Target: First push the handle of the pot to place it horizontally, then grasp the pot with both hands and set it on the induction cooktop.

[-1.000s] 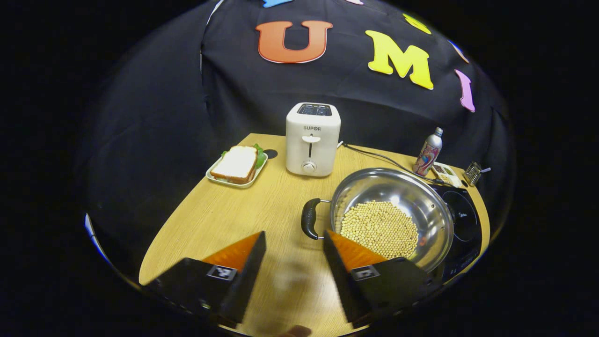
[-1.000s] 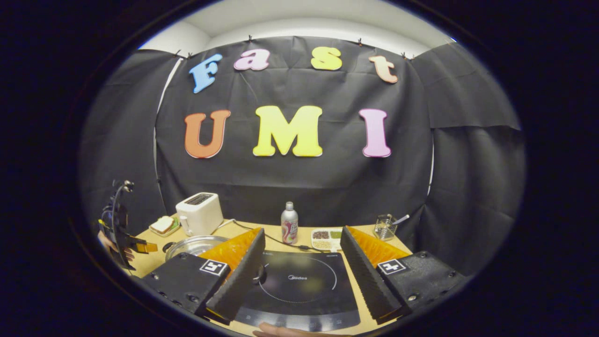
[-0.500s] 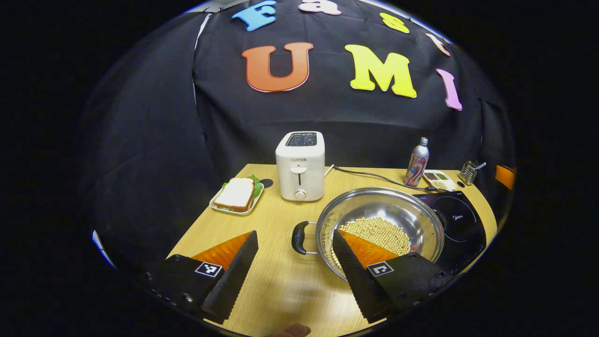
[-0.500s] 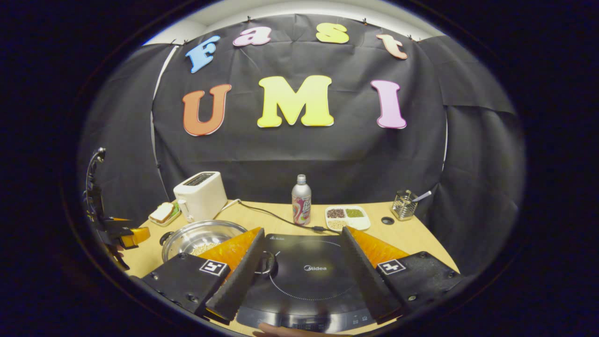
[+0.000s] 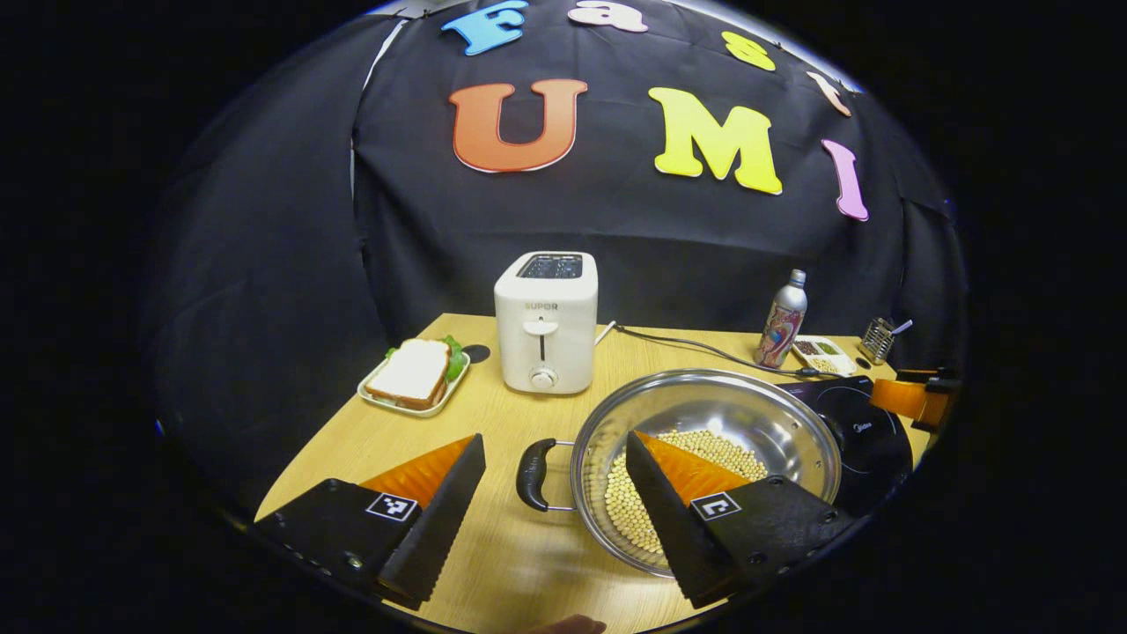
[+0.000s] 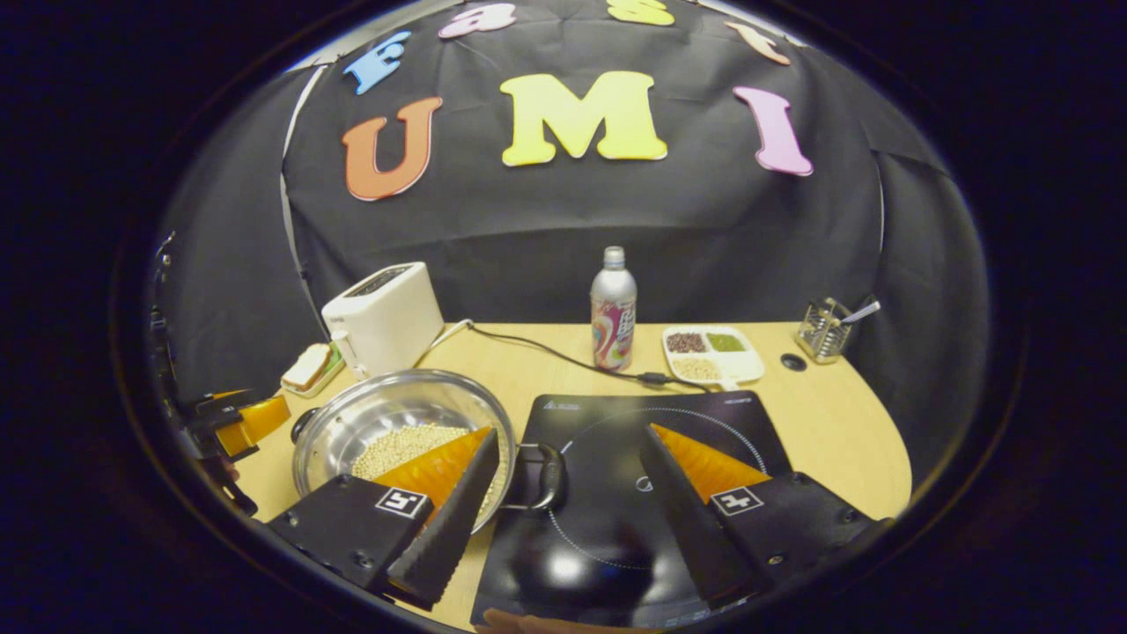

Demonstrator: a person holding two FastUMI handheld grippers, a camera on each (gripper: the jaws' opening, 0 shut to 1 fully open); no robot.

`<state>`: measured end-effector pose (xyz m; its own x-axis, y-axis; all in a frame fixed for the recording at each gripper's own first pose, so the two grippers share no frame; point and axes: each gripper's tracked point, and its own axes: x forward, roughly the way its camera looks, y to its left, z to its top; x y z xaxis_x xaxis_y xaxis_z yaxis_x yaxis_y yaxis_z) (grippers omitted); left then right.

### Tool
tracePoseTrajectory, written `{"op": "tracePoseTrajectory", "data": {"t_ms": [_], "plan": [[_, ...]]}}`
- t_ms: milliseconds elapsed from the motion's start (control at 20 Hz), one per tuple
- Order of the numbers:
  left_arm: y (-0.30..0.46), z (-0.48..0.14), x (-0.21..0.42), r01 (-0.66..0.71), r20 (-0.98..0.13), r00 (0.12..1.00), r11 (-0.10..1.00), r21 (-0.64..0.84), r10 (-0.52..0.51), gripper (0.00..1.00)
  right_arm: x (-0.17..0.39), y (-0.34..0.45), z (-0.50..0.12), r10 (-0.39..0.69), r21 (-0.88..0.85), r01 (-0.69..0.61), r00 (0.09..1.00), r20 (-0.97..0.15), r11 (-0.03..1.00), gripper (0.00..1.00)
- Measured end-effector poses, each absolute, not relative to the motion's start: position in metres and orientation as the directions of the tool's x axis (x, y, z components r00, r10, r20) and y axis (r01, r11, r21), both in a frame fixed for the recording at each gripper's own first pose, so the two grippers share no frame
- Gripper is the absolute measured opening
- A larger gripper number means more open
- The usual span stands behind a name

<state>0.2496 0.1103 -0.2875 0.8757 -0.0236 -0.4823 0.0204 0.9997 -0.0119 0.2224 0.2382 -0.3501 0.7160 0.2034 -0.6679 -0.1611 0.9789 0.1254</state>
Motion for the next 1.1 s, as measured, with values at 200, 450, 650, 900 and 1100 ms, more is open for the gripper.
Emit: {"op": "tracePoseTrajectory", "data": {"t_ms": [200, 450, 650, 900, 1100], "plan": [[0.098, -0.307, 0.26, 0.048, -0.504, 0.861, 0.998, -0.049, -0.066, 0.88, 0.222, 0.255, -0.386, 0.22, 0.155, -0.156, 0.671, -0.708, 0.976, 1.0], [0.108, -0.324, 0.268, 0.044, -0.531, 0.847, 0.999, 0.005, -0.034, 0.72, 0.222, 0.277, -0.407, 0.248, 0.179, -0.171, 0.633, -0.733, 0.969, 0.91], [0.114, -0.338, 0.265, 0.049, -0.578, 0.816, 0.998, 0.034, -0.021, 0.69, 0.217, 0.273, -0.421, 0.198, 0.118, -0.168, 0.625, -0.755, 0.979, 0.84], [0.117, -0.348, 0.272, 0.045, -0.599, 0.801, 0.998, 0.042, -0.011, 0.73, 0.219, 0.27, -0.428, 0.151, -0.012, -0.24, 0.647, -0.747, 0.971, 0.78], [0.116, -0.349, 0.277, 0.071, -0.603, 0.797, 0.997, 0.043, -0.031, 0.64, 0.221, 0.273, -0.431, 0.16, 0.004, -0.237, 0.646, -0.747, 0.972, 0.8]]}}
